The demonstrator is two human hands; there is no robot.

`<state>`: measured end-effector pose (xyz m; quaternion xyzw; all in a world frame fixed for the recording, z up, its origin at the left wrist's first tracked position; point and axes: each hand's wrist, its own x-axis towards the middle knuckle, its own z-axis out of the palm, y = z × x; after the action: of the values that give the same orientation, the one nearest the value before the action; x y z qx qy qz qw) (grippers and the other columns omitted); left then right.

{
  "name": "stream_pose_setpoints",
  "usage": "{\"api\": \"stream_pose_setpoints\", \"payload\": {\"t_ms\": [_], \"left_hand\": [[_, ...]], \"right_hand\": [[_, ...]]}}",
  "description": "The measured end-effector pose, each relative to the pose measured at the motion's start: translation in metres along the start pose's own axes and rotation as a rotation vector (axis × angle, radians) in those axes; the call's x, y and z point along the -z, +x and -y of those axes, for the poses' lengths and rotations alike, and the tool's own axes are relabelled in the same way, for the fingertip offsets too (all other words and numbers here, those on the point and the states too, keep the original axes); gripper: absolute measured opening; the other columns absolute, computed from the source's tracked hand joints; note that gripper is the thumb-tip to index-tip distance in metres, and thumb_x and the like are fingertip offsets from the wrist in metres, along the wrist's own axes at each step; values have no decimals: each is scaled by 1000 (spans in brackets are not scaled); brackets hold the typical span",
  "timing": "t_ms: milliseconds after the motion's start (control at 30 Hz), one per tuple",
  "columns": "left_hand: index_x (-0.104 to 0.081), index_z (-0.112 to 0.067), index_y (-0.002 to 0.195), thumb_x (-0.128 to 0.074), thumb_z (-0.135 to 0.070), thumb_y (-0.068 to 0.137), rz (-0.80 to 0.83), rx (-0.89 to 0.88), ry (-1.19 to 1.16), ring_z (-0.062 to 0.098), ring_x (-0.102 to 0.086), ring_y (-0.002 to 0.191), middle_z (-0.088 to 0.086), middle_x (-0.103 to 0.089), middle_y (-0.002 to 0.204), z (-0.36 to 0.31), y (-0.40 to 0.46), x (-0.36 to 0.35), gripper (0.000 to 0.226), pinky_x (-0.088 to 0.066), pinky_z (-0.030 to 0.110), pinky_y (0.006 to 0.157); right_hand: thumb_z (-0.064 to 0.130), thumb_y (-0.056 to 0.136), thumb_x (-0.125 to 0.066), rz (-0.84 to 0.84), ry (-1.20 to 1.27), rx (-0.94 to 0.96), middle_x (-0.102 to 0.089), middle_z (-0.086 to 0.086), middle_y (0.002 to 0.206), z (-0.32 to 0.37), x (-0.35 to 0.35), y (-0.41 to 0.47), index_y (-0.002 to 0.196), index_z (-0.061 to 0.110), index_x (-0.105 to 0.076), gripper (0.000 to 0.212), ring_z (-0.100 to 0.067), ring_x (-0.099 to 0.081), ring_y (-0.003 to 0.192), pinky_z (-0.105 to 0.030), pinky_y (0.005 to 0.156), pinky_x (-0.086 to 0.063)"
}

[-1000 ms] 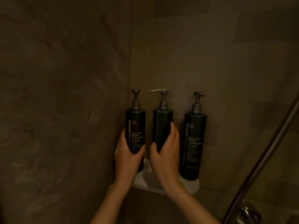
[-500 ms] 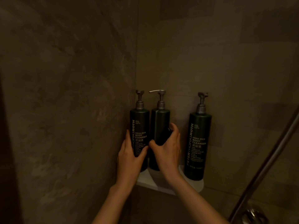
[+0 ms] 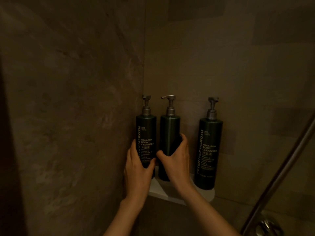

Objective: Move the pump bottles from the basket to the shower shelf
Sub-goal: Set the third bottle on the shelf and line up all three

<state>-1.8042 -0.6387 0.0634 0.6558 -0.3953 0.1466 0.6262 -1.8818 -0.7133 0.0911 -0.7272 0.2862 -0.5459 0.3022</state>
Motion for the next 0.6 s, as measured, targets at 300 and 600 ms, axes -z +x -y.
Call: {"api": "stream_pose_setpoints", "payload": {"t_ms": [300,600], "left_hand": [[-21,-25,147,-65,-22,85,63,30,-61,11,-43,125,-1,-41,144,-1,-1,4,76,-40,36,105],[-35,-19,141,-71,-18,79,12,60,-19,10,-47,116,2,-50,134,2,-6,4,72,-40,29,97]], "right_hand": [[23,70,-78,-22,-12,26,-47,0,124,-3,3,-8,143,21,-22,92,-18,-54,110,-28,85,-45],[30,69,-80,-13,-134,29,-43,-1,136,-9,6,-18,146,25,-18,99,-4,-44,109,-22,82,-38]]}}
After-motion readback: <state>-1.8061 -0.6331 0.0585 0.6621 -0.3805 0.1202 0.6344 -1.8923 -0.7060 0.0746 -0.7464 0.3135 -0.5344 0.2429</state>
